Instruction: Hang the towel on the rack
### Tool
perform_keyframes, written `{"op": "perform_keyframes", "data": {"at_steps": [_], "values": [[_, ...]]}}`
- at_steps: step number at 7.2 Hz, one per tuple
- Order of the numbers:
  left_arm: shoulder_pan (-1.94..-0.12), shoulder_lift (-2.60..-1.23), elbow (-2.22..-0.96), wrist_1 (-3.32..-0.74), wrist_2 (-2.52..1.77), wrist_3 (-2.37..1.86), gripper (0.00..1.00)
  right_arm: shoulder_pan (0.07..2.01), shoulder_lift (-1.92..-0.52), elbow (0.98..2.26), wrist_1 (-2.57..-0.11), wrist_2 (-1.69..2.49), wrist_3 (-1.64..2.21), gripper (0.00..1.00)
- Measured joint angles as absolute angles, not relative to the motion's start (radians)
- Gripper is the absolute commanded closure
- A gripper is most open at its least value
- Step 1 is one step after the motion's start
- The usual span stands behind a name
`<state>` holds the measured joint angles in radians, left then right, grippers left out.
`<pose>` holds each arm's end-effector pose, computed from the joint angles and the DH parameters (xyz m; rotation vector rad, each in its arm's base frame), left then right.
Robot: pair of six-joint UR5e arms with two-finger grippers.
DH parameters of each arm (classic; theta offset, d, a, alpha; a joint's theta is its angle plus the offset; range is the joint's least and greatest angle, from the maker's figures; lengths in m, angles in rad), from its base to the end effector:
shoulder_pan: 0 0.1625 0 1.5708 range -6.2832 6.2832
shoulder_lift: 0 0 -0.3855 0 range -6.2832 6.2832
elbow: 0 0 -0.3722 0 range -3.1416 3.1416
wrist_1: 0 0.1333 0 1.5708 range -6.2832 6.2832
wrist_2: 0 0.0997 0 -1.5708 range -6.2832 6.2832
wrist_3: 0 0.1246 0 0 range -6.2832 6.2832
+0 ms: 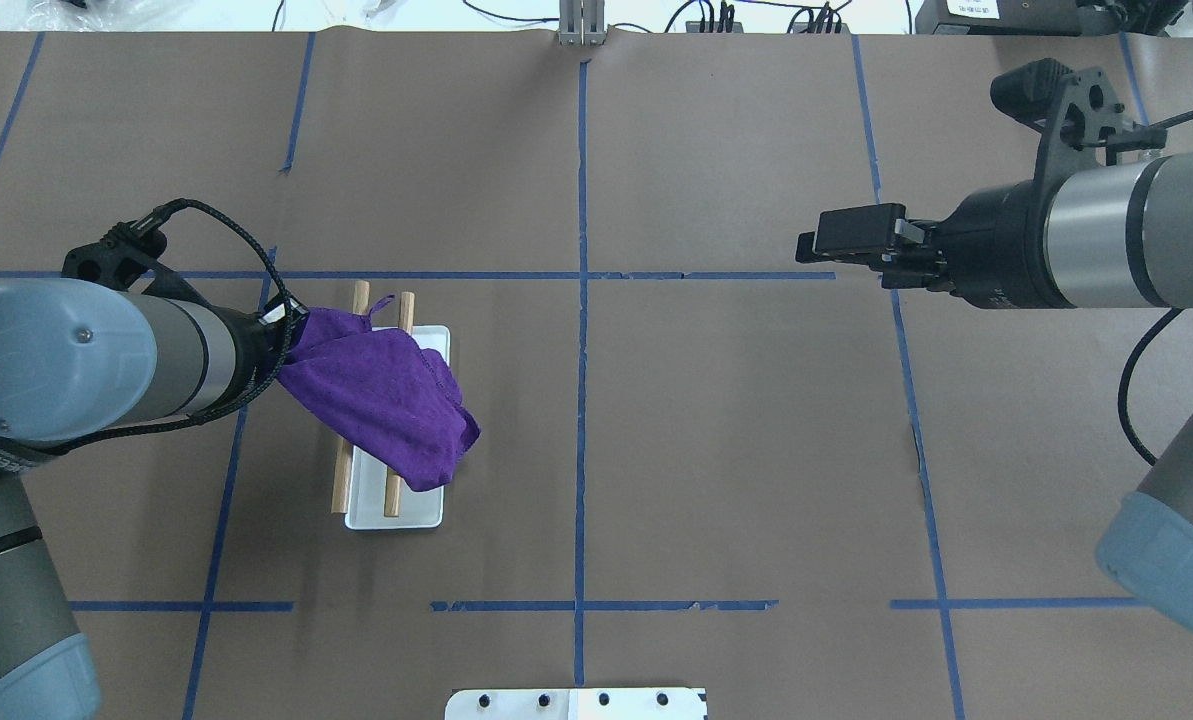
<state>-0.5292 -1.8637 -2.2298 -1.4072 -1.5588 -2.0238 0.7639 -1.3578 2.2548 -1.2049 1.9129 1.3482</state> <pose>0.3514 -0.3616 0.2456 0.0430 0.8187 -0.9339 -0.2659 -0.3814 0.1890 0.3320 -1.2416 0.2491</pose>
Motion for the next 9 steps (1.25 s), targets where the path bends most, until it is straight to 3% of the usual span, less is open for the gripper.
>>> {"op": "perform_keyframes", "data": {"at_steps": [7, 9], "values": [[-0.529, -1.843, -2.17, -1.408, -1.573, -2.019, 1.0, 0.769, -1.358, 2.255, -1.205, 1.913, 1.347, 0.0], [-0.529, -1.842, -2.164, -1.408, -1.584, -2.016, 0.87, 0.772, -1.358, 2.257, -1.206, 1.913, 1.347, 0.0]]}}
